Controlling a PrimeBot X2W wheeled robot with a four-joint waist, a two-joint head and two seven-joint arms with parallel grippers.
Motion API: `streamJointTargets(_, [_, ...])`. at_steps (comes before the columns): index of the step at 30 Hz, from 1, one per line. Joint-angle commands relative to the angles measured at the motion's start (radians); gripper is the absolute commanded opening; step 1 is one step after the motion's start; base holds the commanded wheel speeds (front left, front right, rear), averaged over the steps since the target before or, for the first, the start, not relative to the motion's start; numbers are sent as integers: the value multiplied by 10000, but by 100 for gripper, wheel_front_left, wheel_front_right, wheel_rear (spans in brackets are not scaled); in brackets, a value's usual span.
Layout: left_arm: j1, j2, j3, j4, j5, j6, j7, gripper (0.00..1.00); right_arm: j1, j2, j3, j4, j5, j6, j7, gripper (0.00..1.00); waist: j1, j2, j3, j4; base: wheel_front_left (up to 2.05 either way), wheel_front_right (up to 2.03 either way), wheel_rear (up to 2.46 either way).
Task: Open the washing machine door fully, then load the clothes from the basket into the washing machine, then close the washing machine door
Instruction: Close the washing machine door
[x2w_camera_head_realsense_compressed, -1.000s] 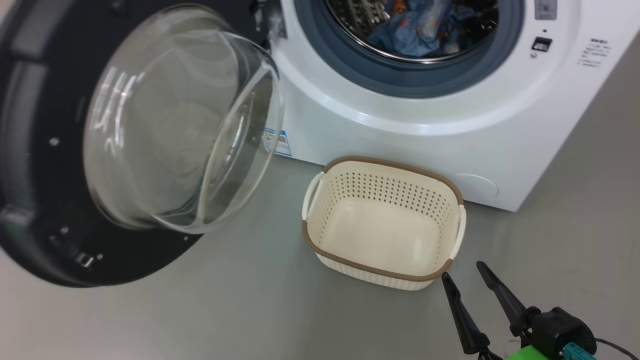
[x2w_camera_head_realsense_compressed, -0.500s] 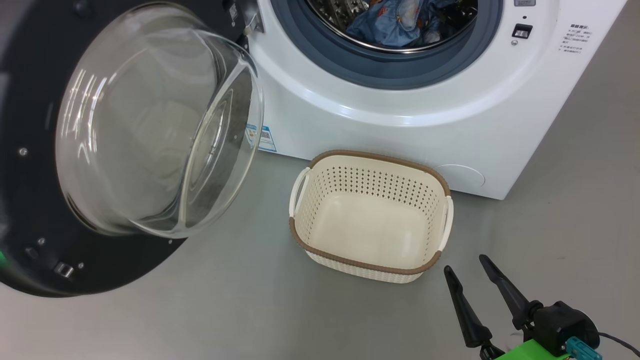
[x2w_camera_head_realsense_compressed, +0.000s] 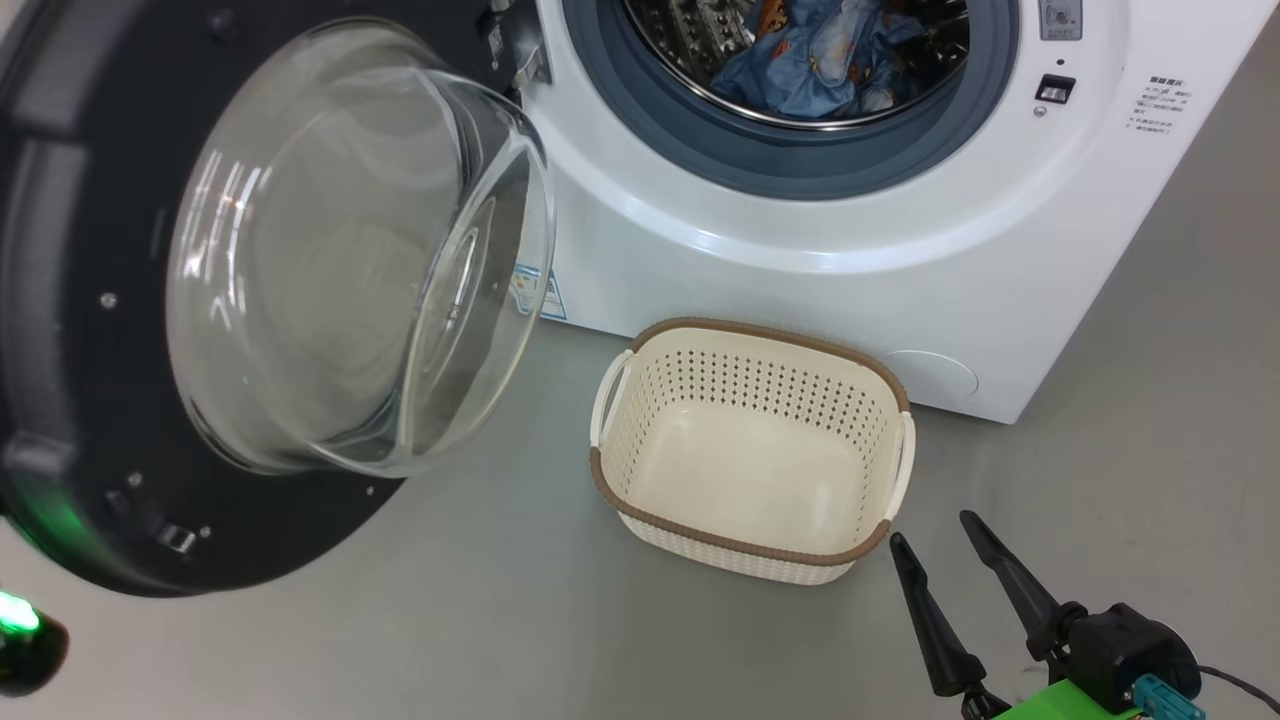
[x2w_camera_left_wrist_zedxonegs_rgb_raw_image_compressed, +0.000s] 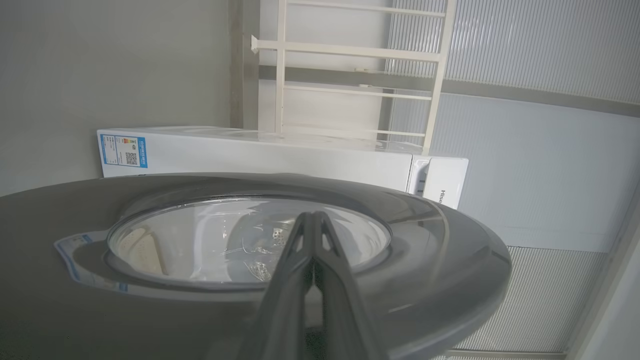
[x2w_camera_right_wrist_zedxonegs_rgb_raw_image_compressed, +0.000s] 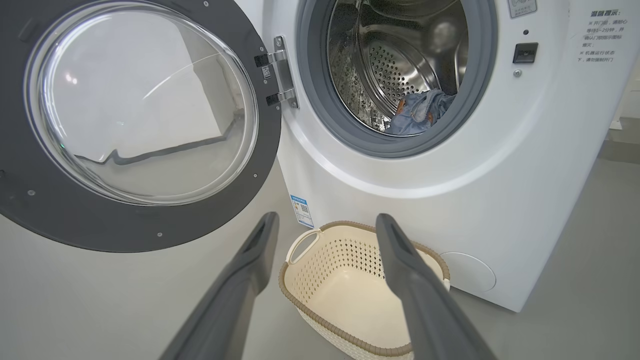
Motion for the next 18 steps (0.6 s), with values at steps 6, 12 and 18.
streamJointTargets(6, [911,-126,-86,-1382,-167,-68,837,0,-95,49,185,-223,-30,62,-49,100,0,0,-131,31,0,0,0])
streamJointTargets(12, [1985,-1103,-364,-3152,-205,-49,1184,0,-102,167,190,-219,-23,62,-49,100,0,0,-189,-33,0,0,0])
streamJointTargets(18, [3416,-1984,-975,-5921,-571,499,1486,0,-57,204,199,-244,15,62,-49,100,0,0,-312,-282,0,0,0])
